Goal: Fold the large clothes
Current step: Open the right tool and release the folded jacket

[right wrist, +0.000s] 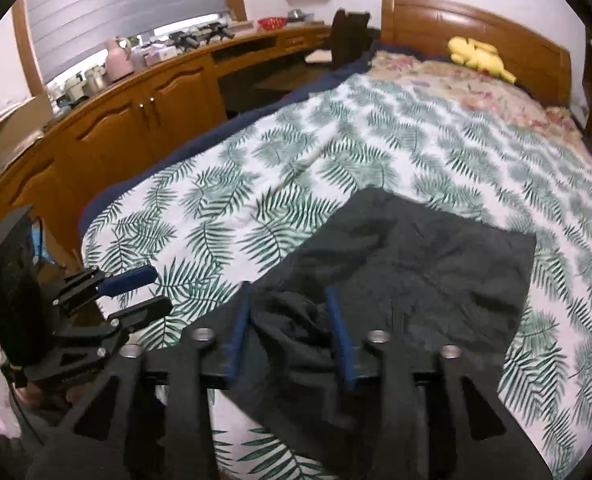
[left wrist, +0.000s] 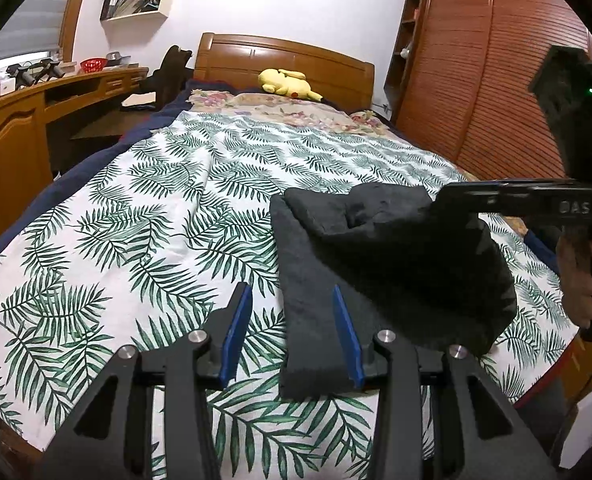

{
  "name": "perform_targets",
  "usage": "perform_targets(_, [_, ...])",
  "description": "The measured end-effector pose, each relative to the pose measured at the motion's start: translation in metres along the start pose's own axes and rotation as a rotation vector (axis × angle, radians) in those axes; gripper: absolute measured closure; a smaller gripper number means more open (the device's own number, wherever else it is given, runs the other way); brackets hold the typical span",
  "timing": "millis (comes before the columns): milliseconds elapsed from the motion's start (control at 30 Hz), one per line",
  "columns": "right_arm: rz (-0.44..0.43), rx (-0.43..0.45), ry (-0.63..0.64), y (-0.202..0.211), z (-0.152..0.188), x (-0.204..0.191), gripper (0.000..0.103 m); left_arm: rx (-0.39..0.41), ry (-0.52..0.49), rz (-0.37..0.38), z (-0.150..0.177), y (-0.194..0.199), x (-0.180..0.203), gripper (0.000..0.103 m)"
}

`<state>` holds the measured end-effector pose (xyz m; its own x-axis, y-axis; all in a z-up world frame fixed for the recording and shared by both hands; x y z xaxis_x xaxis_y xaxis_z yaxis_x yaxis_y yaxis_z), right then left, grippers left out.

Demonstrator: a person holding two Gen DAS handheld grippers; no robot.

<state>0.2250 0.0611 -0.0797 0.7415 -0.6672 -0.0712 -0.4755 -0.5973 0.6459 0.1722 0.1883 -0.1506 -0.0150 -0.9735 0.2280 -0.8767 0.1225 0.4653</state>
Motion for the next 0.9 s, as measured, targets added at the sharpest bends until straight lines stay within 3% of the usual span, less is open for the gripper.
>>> perform_targets(200, [0.097, 0.039, 0.041, 0.030, 0.002, 0.026, 0.060, 0.014, -0.011, 0.023, -0.004, 0.000, 0.011, 0.063])
perform_targets(333, [0.157, 0.049, 0.002, 0.047, 0.016, 0.057, 0.060, 0.008, -0.029, 0.028, -0.004, -0.005, 0.018, 0.063])
perform_targets(467, [0.205, 0.014, -0.022, 0.049, 0.037, 0.084, 0.060, 0.004, -0.037, 0.031, -0.002, -0.007, 0.022, 0.063])
perform_targets(600, [0.170, -0.085, -0.051, 0.029, 0.072, 0.088, 0.060, 0.007, -0.037, 0.032, -0.003, -0.009, 0.026, 0.063])
perform_targets(700, [0.090, -0.152, -0.062, 0.010, 0.101, 0.072, 0.060, 0.015, -0.034, 0.037, -0.005, -0.008, 0.027, 0.063])
perform_targets(900, [0.057, -0.170, -0.026, -0.008, 0.125, 0.043, 0.060, 0.023, -0.025, 0.075, -0.006, -0.007, 0.034, 0.063])
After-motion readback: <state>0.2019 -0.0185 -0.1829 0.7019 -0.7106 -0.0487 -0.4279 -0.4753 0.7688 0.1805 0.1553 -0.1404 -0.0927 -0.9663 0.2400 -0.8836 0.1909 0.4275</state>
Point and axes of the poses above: each gripper's, at about its wrist camera, not at the fingertips, and y roughly against the way its jaws point, x to its right, z to its underside, the point moved 10 cm from there along -y, roughly the way its jaws point, and after that the axes turned 6 degrees about x, right-handed, at the moved point
